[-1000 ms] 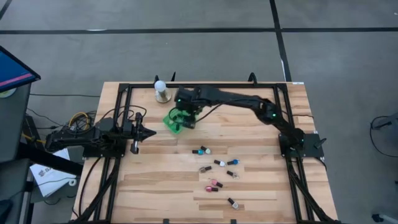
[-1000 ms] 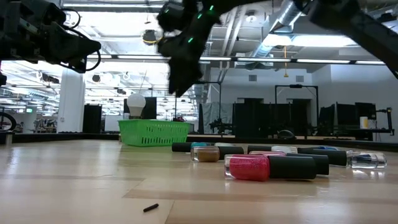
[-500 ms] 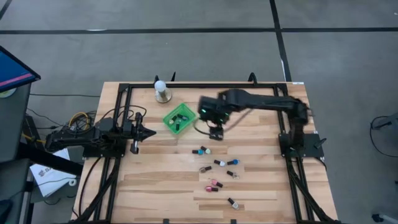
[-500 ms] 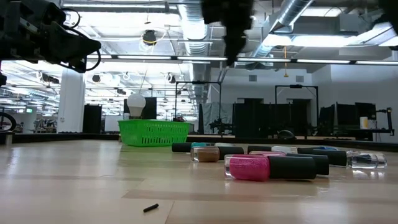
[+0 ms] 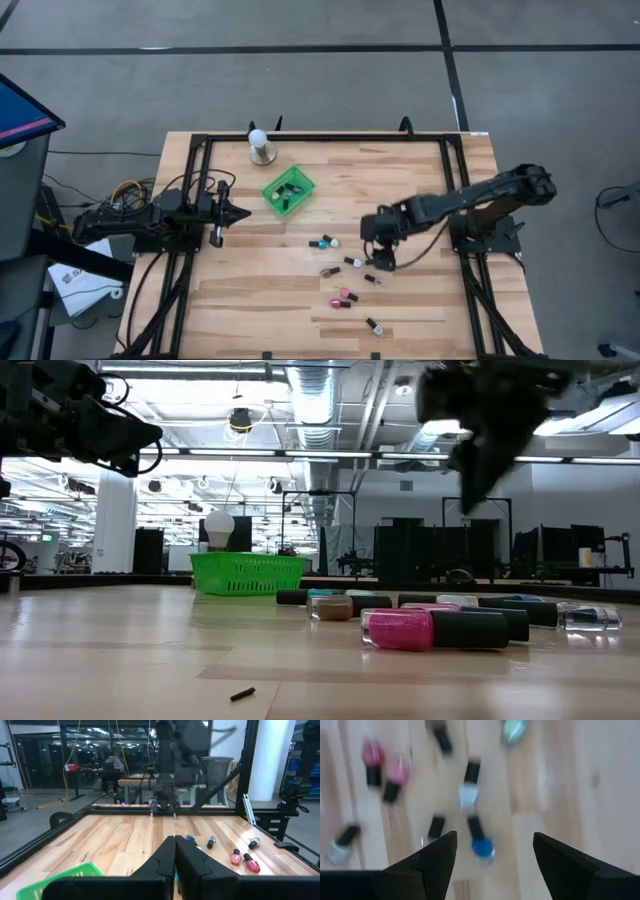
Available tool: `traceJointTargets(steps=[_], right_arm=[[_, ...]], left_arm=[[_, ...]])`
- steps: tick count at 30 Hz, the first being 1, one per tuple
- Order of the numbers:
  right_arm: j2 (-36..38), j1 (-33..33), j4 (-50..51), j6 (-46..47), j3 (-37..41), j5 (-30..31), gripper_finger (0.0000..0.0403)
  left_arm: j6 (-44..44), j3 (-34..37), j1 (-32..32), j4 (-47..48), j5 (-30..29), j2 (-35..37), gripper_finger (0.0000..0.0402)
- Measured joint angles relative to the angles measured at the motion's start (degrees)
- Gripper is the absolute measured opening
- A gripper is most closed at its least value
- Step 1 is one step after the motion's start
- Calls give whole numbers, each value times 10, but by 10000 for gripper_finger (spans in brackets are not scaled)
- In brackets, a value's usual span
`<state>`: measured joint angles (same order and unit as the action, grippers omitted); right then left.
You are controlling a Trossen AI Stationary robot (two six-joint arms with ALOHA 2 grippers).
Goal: Pick & Place Nail Polish
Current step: Put the dark blue nail polish bottle into the green bin
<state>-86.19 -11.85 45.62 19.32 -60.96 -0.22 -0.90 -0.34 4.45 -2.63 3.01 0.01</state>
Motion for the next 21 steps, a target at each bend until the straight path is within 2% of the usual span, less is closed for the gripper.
traceJointTargets(steps=[14, 21], right_arm=[[-163, -59, -30, -2, 13, 0, 253], [-199, -59, -31, 2, 9, 2, 252]], left_arm=[[0, 0, 0, 0, 0, 0, 2], [0, 0, 0, 0, 0, 0, 2]])
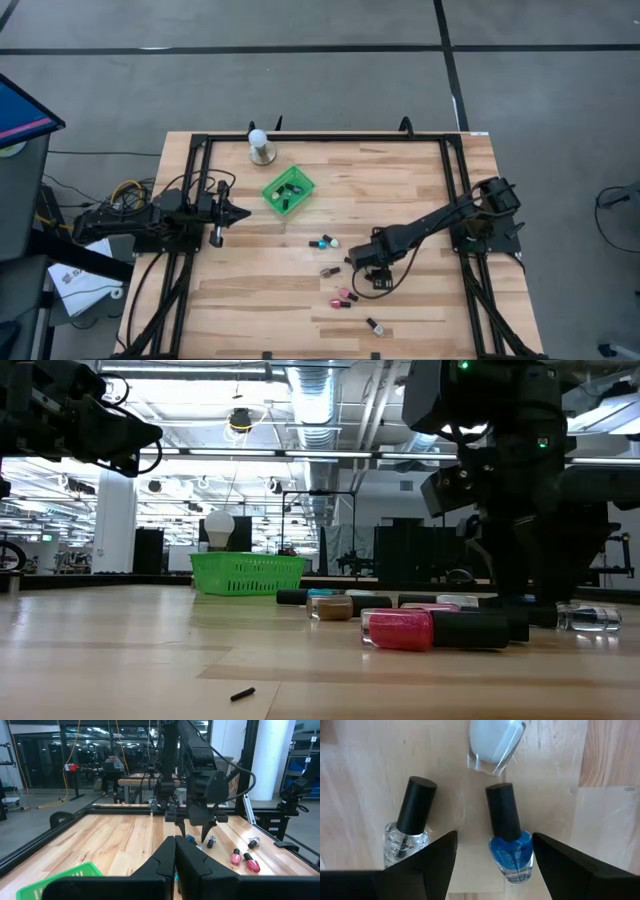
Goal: Pick & Place Nail Polish
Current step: Put the dark blue nail polish bottle into the green bin
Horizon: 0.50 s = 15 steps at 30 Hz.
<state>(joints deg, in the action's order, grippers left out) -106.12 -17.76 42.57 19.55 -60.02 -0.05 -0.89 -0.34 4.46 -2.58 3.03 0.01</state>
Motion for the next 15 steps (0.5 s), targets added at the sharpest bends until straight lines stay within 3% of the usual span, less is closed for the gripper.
traceJointTargets(steps=[4, 12, 15], right_arm=[[-1, 0, -1, 0, 0, 0, 224], [-2, 1, -7, 0, 1, 0, 115], [-2, 2, -5, 0, 1, 0, 97]], left_arm=[[0, 0, 0, 0, 0, 0, 2], [0, 0, 0, 0, 0, 0, 2], [0, 0, 0, 0, 0, 0, 2]])
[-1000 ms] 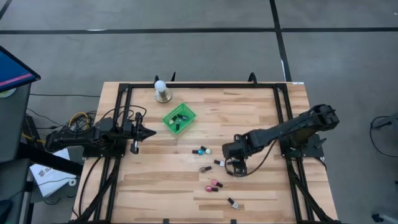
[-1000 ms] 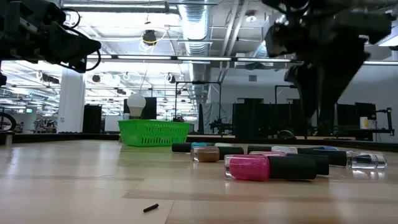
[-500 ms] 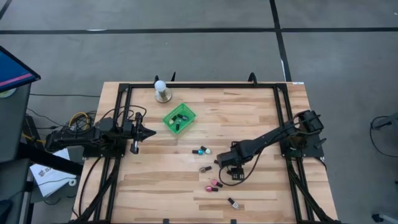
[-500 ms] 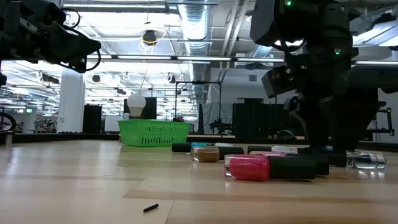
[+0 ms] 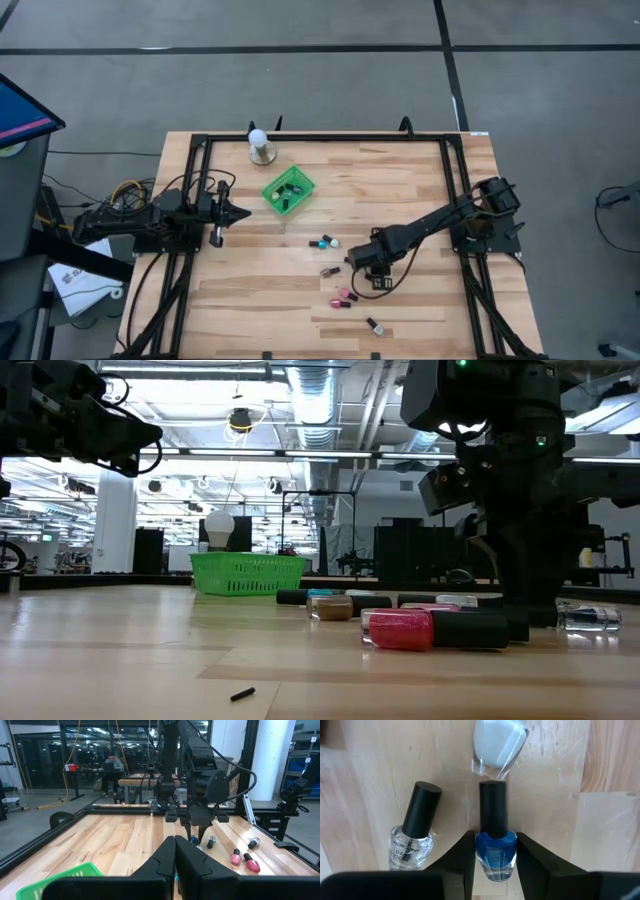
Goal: Pick & Place Nail Polish
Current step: Put the dark blue nail polish bottle into the green bin
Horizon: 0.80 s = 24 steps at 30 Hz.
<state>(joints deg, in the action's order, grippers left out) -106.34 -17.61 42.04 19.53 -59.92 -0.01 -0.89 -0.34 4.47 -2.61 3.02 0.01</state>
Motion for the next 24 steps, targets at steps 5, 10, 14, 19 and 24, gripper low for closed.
traceJointTargets(steps=[5, 10, 14, 19, 24], right_arm=[[2, 0, 7, 0, 0, 0, 97], [38, 2, 30, 1, 7, 2, 97], [97, 13, 62, 10, 3, 2, 97], [174, 36, 63, 11, 4, 2, 97], [235, 76, 11, 17, 4, 1, 97]], left_arm=[[0, 0, 0, 0, 0, 0, 2], [0, 0, 0, 0, 0, 0, 2], [0, 0, 0, 0, 0, 0, 2], [0, 0, 0, 0, 0, 0, 2], [0, 0, 0, 0, 0, 0, 2]])
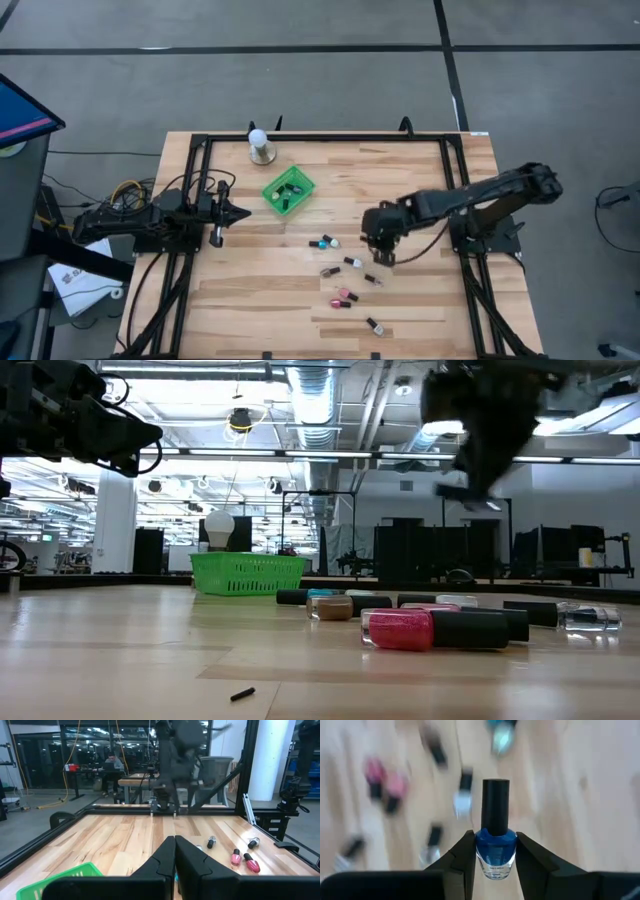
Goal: Pick & Place Nail Polish
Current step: Put the dark blue nail polish bottle into the green bin
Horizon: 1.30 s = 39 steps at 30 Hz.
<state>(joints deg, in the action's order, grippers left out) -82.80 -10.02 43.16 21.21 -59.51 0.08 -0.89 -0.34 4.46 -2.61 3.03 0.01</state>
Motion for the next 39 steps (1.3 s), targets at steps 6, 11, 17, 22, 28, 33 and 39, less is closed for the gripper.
traceJointTargets(steps=[6, 11, 17, 22, 28, 33, 39], right_arm=[[42, 51, -101, 18, 0, -1, 96], [50, 87, -197, 19, -1, -29, 96], [47, 125, -336, 33, -1, -103, 96], [47, 155, -445, 35, -1, -141, 96], [47, 183, -528, 50, -1, -166, 96], [47, 194, -566, 58, -1, -170, 96], [47, 206, -588, 58, -2, -176, 96]], left_arm=[[0, 0, 0, 0, 0, 0, 2], [0, 0, 0, 0, 0, 0, 2], [0, 0, 0, 0, 0, 0, 2], [0, 0, 0, 0, 0, 0, 2], [0, 0, 0, 0, 0, 0, 2], [0, 0, 0, 0, 0, 0, 2], [0, 0, 0, 0, 0, 0, 2]])
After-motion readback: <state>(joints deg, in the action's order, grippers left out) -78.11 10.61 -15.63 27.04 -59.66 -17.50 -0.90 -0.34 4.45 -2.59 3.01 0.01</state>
